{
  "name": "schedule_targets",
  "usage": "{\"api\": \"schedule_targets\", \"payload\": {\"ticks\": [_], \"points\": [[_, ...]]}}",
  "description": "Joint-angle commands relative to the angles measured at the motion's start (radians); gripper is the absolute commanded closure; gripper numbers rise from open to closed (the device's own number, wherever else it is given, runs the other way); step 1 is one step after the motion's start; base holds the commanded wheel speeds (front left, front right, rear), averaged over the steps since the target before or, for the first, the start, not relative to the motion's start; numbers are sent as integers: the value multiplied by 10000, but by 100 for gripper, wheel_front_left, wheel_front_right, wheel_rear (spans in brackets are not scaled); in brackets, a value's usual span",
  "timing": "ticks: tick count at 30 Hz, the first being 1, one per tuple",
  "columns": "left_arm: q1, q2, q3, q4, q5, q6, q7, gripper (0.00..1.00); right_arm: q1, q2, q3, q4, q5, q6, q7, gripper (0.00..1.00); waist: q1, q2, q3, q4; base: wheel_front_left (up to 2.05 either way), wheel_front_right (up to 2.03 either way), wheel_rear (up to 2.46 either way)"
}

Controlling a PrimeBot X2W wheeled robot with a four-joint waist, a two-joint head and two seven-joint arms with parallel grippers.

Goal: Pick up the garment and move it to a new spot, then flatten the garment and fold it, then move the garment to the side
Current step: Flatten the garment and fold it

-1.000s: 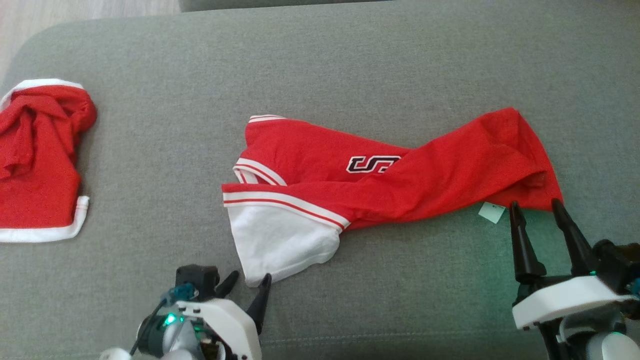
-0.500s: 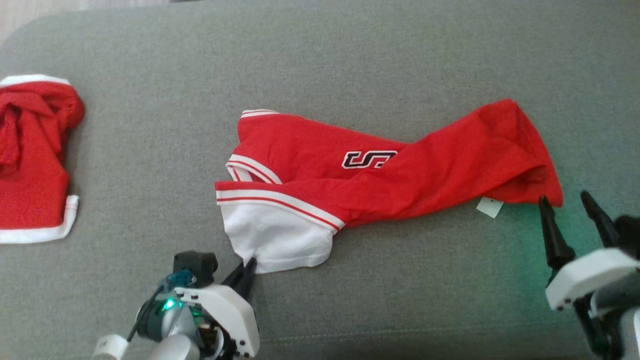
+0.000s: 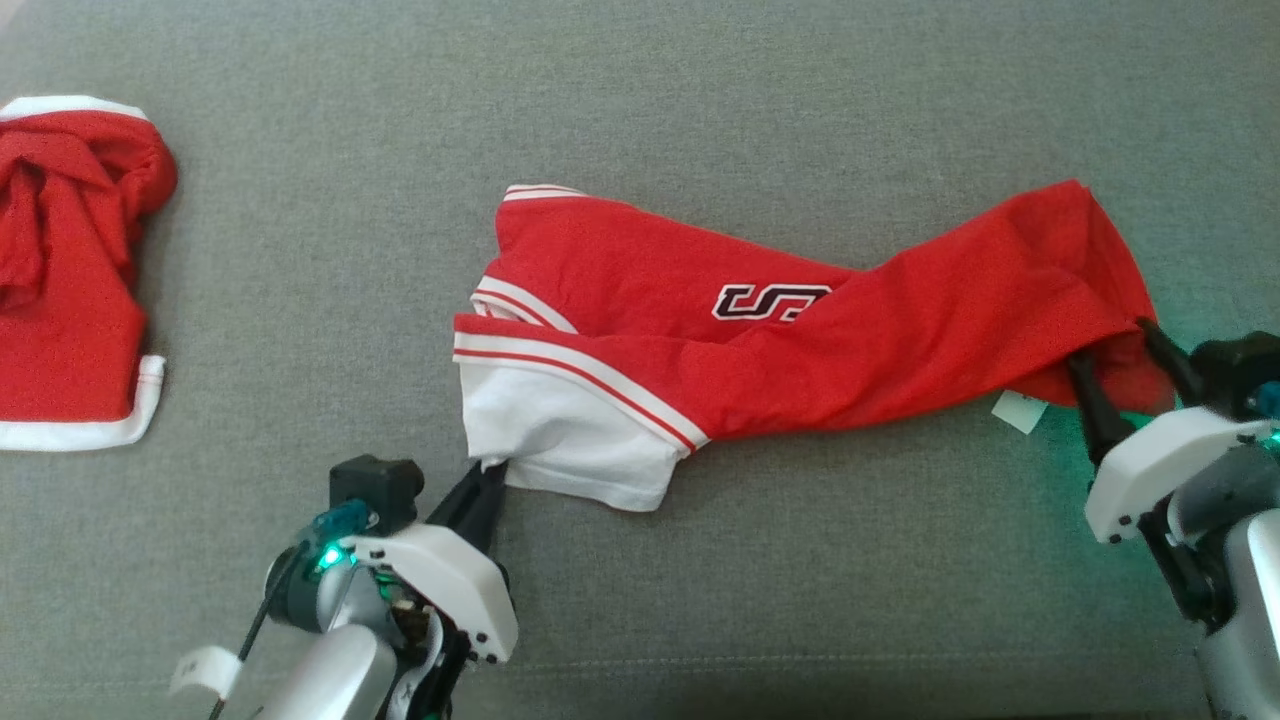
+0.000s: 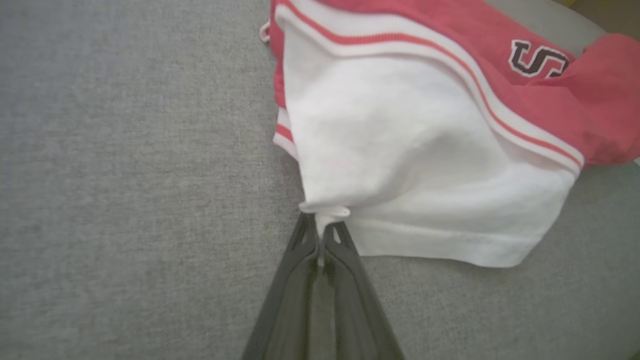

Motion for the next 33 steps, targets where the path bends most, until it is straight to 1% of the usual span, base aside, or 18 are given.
{"api": "schedule_targets", "payload": {"ticks": [1,5,8,13,18,22,26,29,33], "points": [[-386,185,390,-279,106,59,-149,100,-189,-312,207,-278,78,39,-163,100,0,0,-11,7,0,0,0],[-451,254,546,-513,217,178,-599,100,-203,-277,208,-359,238,39,-540,100,0,0,-157,-13,0,0,0],[-474,363,797,-995,351,383,-1105,100,-41,-148,2,-837,326,39,-824,100,0,0,-386,-75,0,0,0],[-593,693,1338,-2363,677,829,-1821,100,238,13,-454,-2284,371,39,-999,100,0,0,-935,-180,0,0,0],[-945,1040,1927,-4086,946,1176,-2164,100,388,23,-831,-4122,414,39,-693,100,0,0,-1551,-246,0,0,0],[-1459,1291,2260,-5409,1206,1372,-2117,100,318,-17,-1175,-5546,499,39,-178,100,0,0,-1961,-294,0,0,0],[-2166,1605,2471,-6504,1536,1464,-1782,100,29,-157,-1526,-6724,596,39,404,100,0,0,-2230,-330,0,0,0],[-2748,1786,2631,-6969,1722,1499,-1534,100,-310,-208,-1797,-7342,715,39,788,100,0,0,-2370,-359,0,0,0],[-3485,1896,2667,-7139,1800,1410,-1238,100,-758,-271,-2031,-7707,883,39,1142,100,0,0,-2485,-365,0,0,0]]}}
